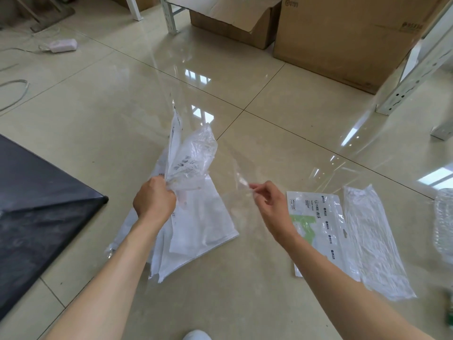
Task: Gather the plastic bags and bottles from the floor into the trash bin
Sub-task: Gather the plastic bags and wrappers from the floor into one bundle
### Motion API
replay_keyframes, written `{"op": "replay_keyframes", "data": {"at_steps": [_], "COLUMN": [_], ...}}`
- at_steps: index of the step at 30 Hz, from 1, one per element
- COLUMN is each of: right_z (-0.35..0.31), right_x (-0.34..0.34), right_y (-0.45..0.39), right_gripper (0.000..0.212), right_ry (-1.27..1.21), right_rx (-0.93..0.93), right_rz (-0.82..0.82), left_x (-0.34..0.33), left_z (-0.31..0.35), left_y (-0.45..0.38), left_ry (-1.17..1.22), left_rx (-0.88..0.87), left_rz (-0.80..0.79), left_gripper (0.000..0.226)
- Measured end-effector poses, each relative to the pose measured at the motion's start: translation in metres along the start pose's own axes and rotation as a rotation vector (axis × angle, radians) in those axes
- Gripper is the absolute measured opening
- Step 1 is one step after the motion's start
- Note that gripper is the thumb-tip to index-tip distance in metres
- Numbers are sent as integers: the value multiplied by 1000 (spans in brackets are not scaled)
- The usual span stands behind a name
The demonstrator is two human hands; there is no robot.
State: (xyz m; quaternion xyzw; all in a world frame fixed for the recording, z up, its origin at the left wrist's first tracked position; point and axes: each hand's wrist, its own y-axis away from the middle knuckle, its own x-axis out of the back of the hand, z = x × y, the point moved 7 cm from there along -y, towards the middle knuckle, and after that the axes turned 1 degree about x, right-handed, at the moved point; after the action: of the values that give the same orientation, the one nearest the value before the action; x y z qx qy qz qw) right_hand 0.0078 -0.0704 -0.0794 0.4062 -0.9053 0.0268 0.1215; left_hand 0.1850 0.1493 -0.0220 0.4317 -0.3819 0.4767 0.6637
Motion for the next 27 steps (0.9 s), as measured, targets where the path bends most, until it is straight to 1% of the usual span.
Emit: {"op": "replay_keyframes", "data": {"at_steps": [2,4,6,7,9,10,12,13,15,18,19,21,22,23,25,26,27], "right_z": [-16,-21,-21,-21,-21,-21,-19,-18,-17,-9,-3,19,31,45,73,83,90], "right_x": [-30,-60,-75,-77,-77,-77,-75,-73,-68,-48,-33,8,32,52,83,93,99], "right_y": [7,17,23,23,24,24,23,21,16,11,10,10,13,18,31,37,42], "right_gripper": [10,11,7,21,56,68,80,84,89,82,78,72,73,77,88,91,87], "right_ry": [-15,-42,-76,-76,-63,-44,-5,11,32,104,168,409,560,711,940,1005,1055], "right_rx": [3,-4,-56,-85,-121,-129,-139,-138,-144,-172,-178,-213,-264,-338,-512,-572,-590], "right_rz": [-157,-293,-337,-334,-331,-330,-322,-319,-326,-313,-262,-82,-1,38,11,-4,-8], "left_x": [-10,-23,-33,-40,-45,-46,-44,-43,-41,-45,-46,-48,-49,-48,-49,-49,-50], "left_z": [5,10,17,20,32,39,52,56,63,66,71,81,88,94,107,113,118], "left_y": [1,4,13,15,26,31,37,37,36,31,31,30,30,30,30,33,35], "left_ry": [210,530,746,816,934,960,890,830,726,645,611,533,486,433,345,315,291], "left_rx": [51,133,210,237,272,262,181,123,57,75,62,33,6,-31,-106,-133,-156], "left_rz": [-69,-176,-288,-344,-471,-527,-569,-562,-497,-372,-347,-296,-273,-241,-199,-191,-188], "left_gripper": [13,17,15,16,21,24,26,25,17,22,23,24,24,24,25,25,26]}}
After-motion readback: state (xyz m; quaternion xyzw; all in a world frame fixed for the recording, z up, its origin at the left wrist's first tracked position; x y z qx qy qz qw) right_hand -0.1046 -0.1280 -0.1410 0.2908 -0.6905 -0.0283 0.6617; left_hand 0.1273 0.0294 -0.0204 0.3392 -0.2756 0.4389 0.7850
